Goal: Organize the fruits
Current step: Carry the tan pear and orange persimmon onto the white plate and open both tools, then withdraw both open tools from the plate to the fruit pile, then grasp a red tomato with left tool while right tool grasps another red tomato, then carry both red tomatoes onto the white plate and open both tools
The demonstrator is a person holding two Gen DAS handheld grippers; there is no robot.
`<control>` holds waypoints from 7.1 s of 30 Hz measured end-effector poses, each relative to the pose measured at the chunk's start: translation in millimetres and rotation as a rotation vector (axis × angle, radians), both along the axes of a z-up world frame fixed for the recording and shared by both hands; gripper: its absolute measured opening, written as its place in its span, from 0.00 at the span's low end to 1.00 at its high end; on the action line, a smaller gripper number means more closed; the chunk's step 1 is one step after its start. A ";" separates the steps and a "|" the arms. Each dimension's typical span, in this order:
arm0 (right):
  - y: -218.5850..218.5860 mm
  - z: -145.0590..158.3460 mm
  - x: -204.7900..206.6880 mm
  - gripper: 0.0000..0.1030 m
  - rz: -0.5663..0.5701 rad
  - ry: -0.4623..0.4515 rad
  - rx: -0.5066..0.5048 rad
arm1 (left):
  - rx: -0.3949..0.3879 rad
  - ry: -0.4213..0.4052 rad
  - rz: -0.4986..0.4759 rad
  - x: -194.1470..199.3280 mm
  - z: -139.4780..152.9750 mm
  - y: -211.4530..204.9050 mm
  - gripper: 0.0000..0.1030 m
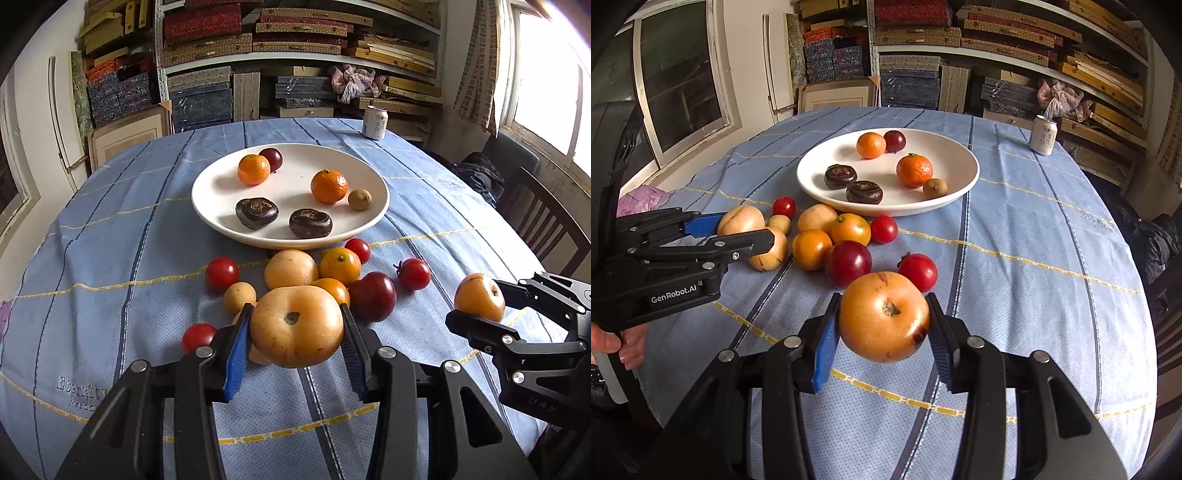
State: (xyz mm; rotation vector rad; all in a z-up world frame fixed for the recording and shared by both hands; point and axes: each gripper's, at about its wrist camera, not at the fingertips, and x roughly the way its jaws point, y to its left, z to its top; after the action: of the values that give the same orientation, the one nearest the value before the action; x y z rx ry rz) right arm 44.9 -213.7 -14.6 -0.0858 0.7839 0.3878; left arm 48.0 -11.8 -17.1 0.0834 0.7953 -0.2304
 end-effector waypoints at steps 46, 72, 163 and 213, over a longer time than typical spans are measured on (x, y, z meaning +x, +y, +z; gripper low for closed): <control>30.2 -14.9 164.0 0.42 0.047 -0.016 -0.021 | 0.073 0.042 0.087 182.6 -6.6 36.0 0.44; 50.1 -7.9 195.3 0.42 0.041 -0.063 -0.025 | 0.087 0.051 0.123 167.5 -9.7 33.1 0.44; 3.0 -8.0 60.0 0.29 -0.067 -0.002 -0.010 | 0.033 0.029 0.140 21.0 -15.3 54.4 0.30; 47.4 13.9 258.7 0.96 -0.056 -0.143 -0.043 | 0.042 -0.032 0.155 218.5 13.8 34.6 0.78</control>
State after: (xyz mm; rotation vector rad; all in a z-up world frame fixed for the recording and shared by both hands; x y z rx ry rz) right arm 303.6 -166.3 -0.7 -0.1300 0.6521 0.3084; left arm 266.6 22.8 -3.3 0.0649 0.7714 -0.0659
